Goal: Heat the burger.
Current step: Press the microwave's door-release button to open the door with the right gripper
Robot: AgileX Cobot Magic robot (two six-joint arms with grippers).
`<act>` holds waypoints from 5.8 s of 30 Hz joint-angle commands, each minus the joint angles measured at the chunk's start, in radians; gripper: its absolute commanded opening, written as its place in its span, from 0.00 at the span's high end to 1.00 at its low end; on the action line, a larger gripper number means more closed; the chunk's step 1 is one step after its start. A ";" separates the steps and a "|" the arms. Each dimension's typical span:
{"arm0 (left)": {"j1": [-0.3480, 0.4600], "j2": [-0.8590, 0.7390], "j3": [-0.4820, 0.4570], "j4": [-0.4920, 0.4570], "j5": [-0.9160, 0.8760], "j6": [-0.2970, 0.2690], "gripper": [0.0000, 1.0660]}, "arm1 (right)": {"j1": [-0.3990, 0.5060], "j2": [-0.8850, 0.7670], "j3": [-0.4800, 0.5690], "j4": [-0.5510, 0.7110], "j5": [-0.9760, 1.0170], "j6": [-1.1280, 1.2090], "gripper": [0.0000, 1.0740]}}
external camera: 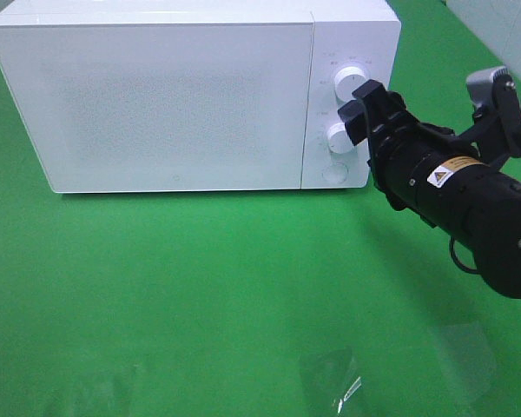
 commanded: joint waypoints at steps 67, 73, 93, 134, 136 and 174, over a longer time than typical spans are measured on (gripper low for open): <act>0.001 -0.016 0.000 -0.002 -0.011 -0.003 0.08 | -0.416 -1.425 -0.117 -0.479 1.791 -0.710 0.34; 0.001 -0.016 0.000 -0.002 -0.011 -0.002 0.08 | -0.501 -1.599 -0.011 -0.480 1.798 -0.719 0.34; 0.001 -0.010 0.000 -0.002 -0.011 -0.002 0.08 | -0.528 -1.689 0.018 -0.493 1.872 -0.717 0.34; 0.001 -0.010 0.000 -0.002 -0.011 -0.002 0.08 | -0.528 -1.396 0.023 -0.428 1.459 -0.706 0.34; 0.001 -0.010 0.000 -0.002 -0.011 -0.002 0.08 | -0.528 -1.344 0.045 -0.428 1.394 -0.706 0.34; 0.001 -0.010 0.000 -0.002 -0.011 -0.002 0.08 | -0.526 -0.488 0.325 -0.404 -0.052 -0.706 0.34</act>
